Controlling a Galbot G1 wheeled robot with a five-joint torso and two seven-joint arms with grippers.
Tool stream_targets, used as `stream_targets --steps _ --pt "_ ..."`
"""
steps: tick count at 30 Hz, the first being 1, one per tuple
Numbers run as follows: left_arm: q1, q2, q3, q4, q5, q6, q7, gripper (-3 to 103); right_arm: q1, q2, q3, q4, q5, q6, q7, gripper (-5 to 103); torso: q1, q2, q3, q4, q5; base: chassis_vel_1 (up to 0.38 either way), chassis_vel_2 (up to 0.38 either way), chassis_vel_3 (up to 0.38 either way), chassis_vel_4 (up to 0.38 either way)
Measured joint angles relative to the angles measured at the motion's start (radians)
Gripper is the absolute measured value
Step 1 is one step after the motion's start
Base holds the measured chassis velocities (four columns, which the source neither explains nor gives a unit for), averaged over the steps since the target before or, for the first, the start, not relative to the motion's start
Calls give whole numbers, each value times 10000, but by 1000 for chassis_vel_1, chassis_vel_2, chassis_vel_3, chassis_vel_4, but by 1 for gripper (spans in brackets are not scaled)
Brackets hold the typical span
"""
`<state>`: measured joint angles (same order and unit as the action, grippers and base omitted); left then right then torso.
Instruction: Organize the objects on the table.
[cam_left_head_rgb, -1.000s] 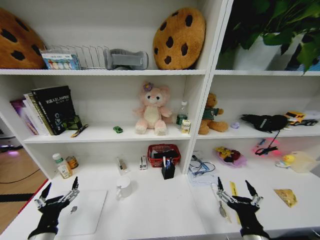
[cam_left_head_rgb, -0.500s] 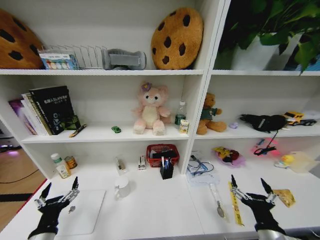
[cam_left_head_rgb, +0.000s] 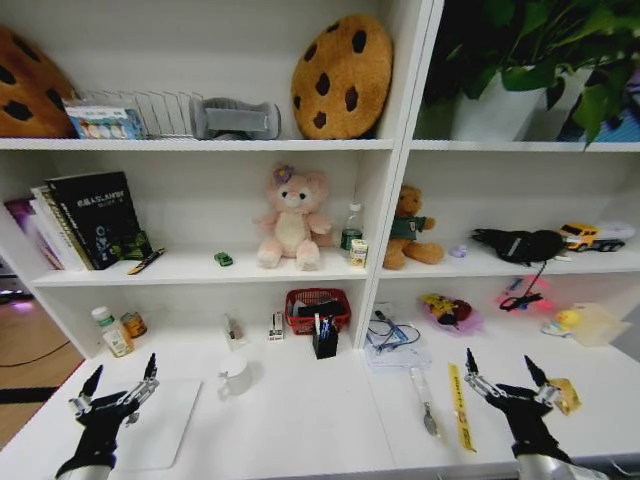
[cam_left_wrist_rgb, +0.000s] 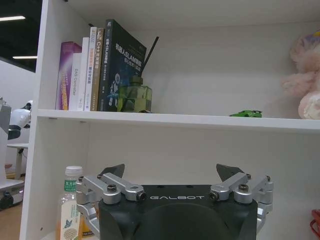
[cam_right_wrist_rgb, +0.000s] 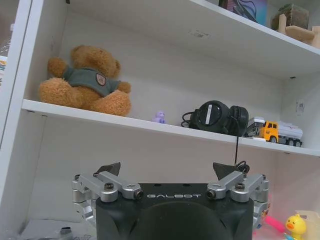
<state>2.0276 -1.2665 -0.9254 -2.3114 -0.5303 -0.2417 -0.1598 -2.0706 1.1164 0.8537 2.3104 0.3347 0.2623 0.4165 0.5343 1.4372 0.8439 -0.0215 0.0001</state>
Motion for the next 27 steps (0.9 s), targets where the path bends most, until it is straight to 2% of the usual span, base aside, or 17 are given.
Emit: stream_targets --steps 8,18,27 --pt "0 0 0 0 0 0 0 100 24 116 -38 -193 -32 67 64 100 0 1 0 -5 -4 -130 -130 127 134" --pt "0 -1 1 0 0 0 1 100 226 241 -125 -499 1 119 231 100 1 -1 2 1 6 -181 -166 173 185" --pt "0 0 0 0 0 0 2 100 492 329 -298 -963 152 116 330 100 0 0 0 -1 -7 -12 -3 16 6"
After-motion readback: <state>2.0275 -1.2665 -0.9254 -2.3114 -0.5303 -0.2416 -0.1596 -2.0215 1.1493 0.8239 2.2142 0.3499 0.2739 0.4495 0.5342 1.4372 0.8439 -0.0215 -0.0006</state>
